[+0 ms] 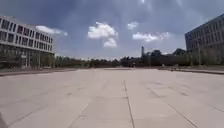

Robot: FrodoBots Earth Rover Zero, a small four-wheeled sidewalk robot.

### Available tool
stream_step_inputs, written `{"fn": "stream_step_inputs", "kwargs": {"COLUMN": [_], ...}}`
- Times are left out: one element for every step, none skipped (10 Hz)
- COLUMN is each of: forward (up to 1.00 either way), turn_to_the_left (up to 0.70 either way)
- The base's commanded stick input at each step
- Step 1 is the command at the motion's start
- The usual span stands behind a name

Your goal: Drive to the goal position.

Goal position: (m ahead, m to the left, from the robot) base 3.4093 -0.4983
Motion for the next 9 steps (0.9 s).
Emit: {"fn": "stream_step_inputs", "kwargs": {"forward": [0.7, 0.7, 0.7, 0.7, 0.7, 0.7, 0.7, 0.7, 0.7], "turn_to_the_left": [0.0, 0.0, 0.0, 0.0, 0.0, 0.0, 0.0, 0.0, 0.0]}}
